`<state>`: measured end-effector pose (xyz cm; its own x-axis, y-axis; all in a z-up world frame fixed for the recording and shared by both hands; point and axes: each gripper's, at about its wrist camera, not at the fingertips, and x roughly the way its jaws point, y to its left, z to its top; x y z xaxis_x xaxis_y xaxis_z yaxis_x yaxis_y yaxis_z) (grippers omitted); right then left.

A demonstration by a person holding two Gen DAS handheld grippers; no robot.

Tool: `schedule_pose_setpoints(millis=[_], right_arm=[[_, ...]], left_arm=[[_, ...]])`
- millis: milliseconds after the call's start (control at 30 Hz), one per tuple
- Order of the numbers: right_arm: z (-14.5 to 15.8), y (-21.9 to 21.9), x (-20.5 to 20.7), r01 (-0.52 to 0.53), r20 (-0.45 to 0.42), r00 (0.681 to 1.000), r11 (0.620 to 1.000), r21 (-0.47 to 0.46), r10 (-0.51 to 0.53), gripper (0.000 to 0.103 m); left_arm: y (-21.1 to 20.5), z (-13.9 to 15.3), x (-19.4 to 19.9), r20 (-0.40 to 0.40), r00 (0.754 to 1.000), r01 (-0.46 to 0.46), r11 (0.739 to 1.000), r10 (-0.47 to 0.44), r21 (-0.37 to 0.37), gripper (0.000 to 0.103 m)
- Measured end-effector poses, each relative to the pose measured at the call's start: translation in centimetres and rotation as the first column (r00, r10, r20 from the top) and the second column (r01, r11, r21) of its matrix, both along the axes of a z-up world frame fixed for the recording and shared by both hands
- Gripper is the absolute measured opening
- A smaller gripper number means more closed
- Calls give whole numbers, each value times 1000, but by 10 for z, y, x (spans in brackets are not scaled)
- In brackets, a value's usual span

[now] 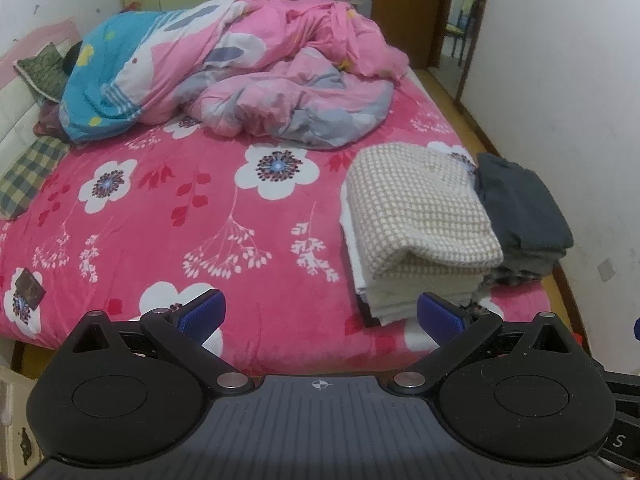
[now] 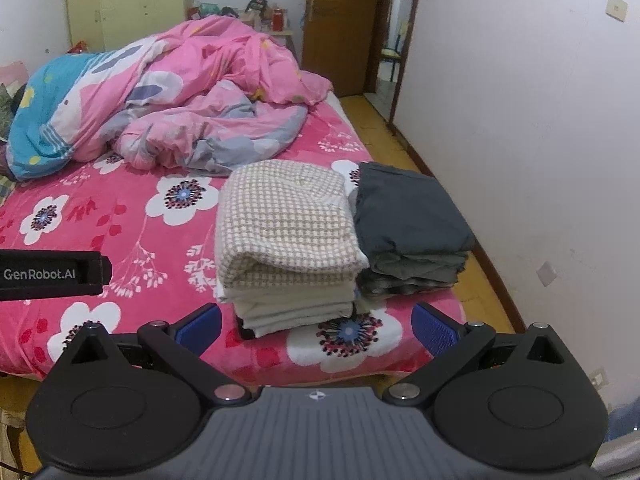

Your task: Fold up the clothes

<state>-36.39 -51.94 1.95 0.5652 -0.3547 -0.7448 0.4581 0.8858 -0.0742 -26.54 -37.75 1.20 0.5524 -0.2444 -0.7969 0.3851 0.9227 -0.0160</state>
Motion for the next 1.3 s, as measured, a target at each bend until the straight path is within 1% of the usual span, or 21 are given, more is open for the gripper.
schedule_pose_setpoints(millis=[233, 733, 900, 1033, 1300], right_arm=[[-2, -15, -20, 52, -13, 999, 999, -11, -52, 103], [0, -44, -46, 126, -31, 991, 991, -37, -127, 103], [0, -51, -51, 143, -35, 989, 989, -33, -144, 103], [-1, -50, -53, 148, -30, 988, 989, -24, -149, 103], [-4, -47, -51, 137, -27, 990, 991, -4, -137, 103]], left_arm=[[-21, -4, -14, -12, 999, 48, 999, -48, 0, 103], [-57, -5, -31, -21, 996, 83, 996, -84, -33, 102], [-62, -6, -37, -22, 994, 104, 994, -105, -39, 102], [-63, -5, -42, -5, 993, 117, 993, -117, -32, 102], [-58, -3, -43, 7, 995, 104, 994, -104, -25, 102]])
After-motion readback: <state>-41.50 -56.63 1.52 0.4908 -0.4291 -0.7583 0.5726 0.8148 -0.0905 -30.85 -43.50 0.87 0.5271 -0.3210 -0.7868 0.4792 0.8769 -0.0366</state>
